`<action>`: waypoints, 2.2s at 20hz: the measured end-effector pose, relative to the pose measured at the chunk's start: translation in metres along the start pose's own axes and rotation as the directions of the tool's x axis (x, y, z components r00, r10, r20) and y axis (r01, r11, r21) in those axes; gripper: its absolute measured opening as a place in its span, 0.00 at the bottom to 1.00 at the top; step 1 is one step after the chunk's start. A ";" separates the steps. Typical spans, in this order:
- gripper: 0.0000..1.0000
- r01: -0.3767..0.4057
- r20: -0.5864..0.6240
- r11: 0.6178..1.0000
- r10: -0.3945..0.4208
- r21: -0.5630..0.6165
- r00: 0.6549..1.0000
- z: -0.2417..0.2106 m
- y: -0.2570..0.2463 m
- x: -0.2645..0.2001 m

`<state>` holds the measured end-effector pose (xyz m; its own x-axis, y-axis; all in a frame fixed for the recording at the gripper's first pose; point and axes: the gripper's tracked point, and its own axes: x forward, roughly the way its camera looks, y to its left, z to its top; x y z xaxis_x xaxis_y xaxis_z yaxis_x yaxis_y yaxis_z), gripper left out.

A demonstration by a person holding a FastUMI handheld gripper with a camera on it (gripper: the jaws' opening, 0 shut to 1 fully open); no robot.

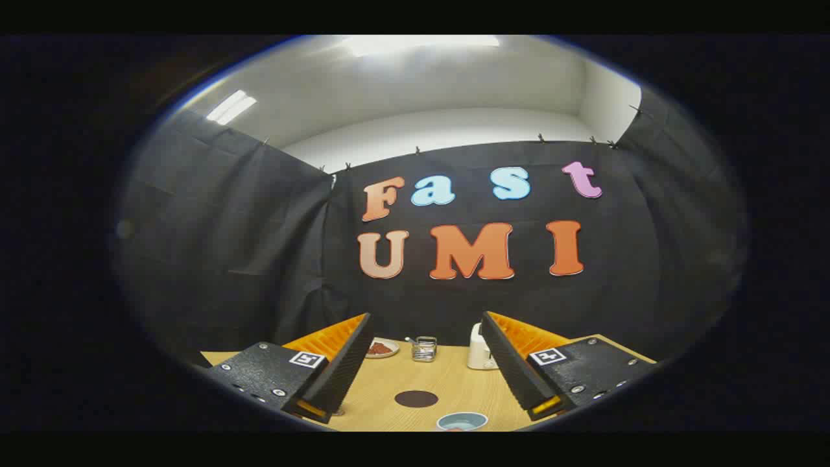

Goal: Take the bottle from table, then pour the juice into the cup, finally place the bottle on the coaster

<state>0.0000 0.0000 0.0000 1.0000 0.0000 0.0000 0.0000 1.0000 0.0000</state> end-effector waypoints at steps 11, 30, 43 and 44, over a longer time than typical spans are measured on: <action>0.99 -0.012 -0.012 1.000 0.012 0.008 1.000 -0.009 0.008 0.004; 0.99 -0.074 -0.116 0.996 0.078 0.041 0.990 -0.083 0.050 0.001; 0.99 -0.205 -0.256 0.968 0.237 0.144 0.937 -0.173 0.125 -0.019; 0.99 -0.207 -0.262 0.967 0.240 0.147 0.935 -0.180 0.130 -0.021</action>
<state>-0.0207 0.1305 -0.1803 0.9348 0.2396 -0.2623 -0.2067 0.9673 0.1469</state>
